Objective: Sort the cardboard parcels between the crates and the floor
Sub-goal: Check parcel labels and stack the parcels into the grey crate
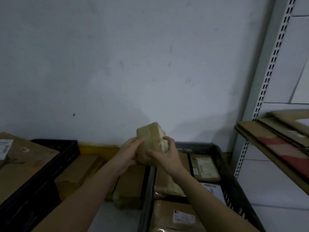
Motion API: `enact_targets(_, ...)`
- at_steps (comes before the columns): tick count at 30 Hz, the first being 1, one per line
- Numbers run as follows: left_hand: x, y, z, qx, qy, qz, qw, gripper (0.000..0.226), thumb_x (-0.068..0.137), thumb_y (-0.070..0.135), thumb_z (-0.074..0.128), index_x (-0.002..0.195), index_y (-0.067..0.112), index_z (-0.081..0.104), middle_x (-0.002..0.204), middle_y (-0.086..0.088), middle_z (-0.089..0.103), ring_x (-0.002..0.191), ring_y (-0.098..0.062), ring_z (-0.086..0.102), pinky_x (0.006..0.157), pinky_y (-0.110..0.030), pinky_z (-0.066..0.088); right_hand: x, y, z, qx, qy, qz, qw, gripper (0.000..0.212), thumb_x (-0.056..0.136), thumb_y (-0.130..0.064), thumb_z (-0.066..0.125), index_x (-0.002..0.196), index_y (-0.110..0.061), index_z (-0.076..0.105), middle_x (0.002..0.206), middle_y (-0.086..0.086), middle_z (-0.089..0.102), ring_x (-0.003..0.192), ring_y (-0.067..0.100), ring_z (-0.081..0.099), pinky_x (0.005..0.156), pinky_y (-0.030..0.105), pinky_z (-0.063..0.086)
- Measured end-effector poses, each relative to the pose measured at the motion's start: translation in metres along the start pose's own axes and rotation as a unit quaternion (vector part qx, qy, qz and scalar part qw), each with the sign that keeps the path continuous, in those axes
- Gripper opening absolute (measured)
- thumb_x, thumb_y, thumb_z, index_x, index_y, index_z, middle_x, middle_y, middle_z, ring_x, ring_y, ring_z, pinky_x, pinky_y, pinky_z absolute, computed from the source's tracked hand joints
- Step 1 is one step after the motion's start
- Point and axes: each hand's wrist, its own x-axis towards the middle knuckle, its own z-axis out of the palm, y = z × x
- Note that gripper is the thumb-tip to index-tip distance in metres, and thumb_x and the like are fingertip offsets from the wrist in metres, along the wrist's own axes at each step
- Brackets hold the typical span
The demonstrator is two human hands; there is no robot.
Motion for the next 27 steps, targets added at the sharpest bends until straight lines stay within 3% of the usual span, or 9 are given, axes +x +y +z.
enact_targets(2,0.000,0.003,0.018,0.002,0.009,-0.007,1.000,0.077,0.088,0.050,0.067,0.152,0.028,0.030,0.142,-0.003,0.052,0.120,-0.032,0.058,0.087,-0.049,0.055,-0.009,0.003,-0.015,-0.124,0.035,-0.041,0.991,0.085,0.061,-0.055,0.082,0.132,-0.050,0.036,0.131,0.004,0.041,0.123,0.025,0.043,0.100,0.047,0.049)
enact_targets(4,-0.003,0.001,0.037,0.011,0.007,-0.013,1.000,0.093,0.083,0.053,0.072,0.155,0.037,0.015,0.145,-0.003,0.046,0.122,-0.031,0.054,0.075,-0.041,0.053,-0.021,0.007,-0.025,-0.234,0.075,-0.094,0.965,0.087,0.068,-0.054,0.079,0.142,-0.037,0.036,0.138,0.008,0.034,0.127,0.026,0.031,0.104,0.042,0.041)
enact_targets(7,-0.001,-0.011,0.059,-0.028,0.013,-0.001,1.000,0.068,0.085,0.040,0.075,0.142,0.035,0.039,0.135,-0.002,0.060,0.106,-0.019,0.064,0.062,-0.033,0.052,-0.039,0.010,-0.033,-0.340,0.128,-0.180,0.914,0.086,0.072,-0.061,0.071,0.145,-0.036,0.033,0.151,0.009,0.025,0.133,0.026,0.025,0.107,0.041,0.040)
enact_targets(10,0.004,-0.022,0.070,-0.058,0.021,0.018,0.998,0.044,0.090,0.032,0.070,0.130,0.031,0.052,0.118,-0.005,0.069,0.099,-0.023,0.068,0.049,-0.025,0.052,-0.043,0.009,-0.048,-0.331,0.128,-0.177,0.918,0.087,0.070,-0.066,0.066,0.144,-0.034,0.034,0.153,0.007,0.026,0.135,0.026,0.027,0.107,0.043,0.041)
enact_targets(17,0.015,-0.057,0.086,-0.053,-0.057,0.013,0.997,0.056,0.076,0.045,0.080,0.128,0.036,0.059,0.123,-0.003,0.070,0.109,-0.027,0.069,0.093,-0.054,0.055,-0.047,0.034,-0.067,-0.307,0.128,-0.126,0.935,0.089,0.068,-0.059,0.070,0.143,-0.031,0.031,0.132,0.006,0.042,0.120,0.023,0.042,0.097,0.040,0.047)
enact_targets(20,0.022,-0.071,0.084,0.108,-0.050,0.043,0.992,0.086,0.070,0.083,0.059,0.145,0.043,0.042,0.144,0.002,0.055,0.127,-0.022,0.055,0.106,-0.051,0.045,-0.044,0.049,-0.073,-0.298,0.157,-0.098,0.937,0.088,0.067,-0.062,0.069,0.142,-0.032,0.036,0.126,0.006,0.047,0.116,0.024,0.047,0.092,0.039,0.049)
enact_targets(22,0.031,-0.095,0.074,0.316,-0.012,0.047,0.948,0.090,0.076,0.090,0.039,0.153,0.046,0.023,0.154,-0.002,0.040,0.135,-0.028,0.046,0.109,-0.052,0.041,-0.037,0.055,-0.079,-0.295,0.163,-0.064,0.939,0.088,0.067,-0.065,0.068,0.142,-0.035,0.036,0.125,0.008,0.048,0.117,0.028,0.048,0.093,0.040,0.048)
enact_targets(25,0.030,-0.126,0.065,0.512,-0.017,0.021,0.859,0.087,0.096,0.058,0.047,0.158,0.032,-0.009,0.162,-0.014,0.010,0.137,-0.042,0.038,0.105,-0.050,0.042,-0.020,0.060,-0.099,-0.304,0.170,-0.028,0.937,0.085,0.074,-0.060,0.072,0.146,-0.037,0.033,0.127,0.011,0.049,0.120,0.033,0.047,0.096,0.043,0.046)
enact_targets(27,0.028,-0.136,0.064,0.554,-0.035,0.014,0.832,0.094,0.099,0.034,0.055,0.156,0.027,-0.018,0.162,-0.018,0.004,0.124,-0.043,0.049,0.089,-0.042,0.050,-0.002,0.064,-0.113,-0.328,0.183,-0.006,0.927,0.085,0.076,-0.059,0.071,0.148,-0.037,0.031,0.131,0.014,0.048,0.120,0.036,0.046,0.094,0.045,0.045)
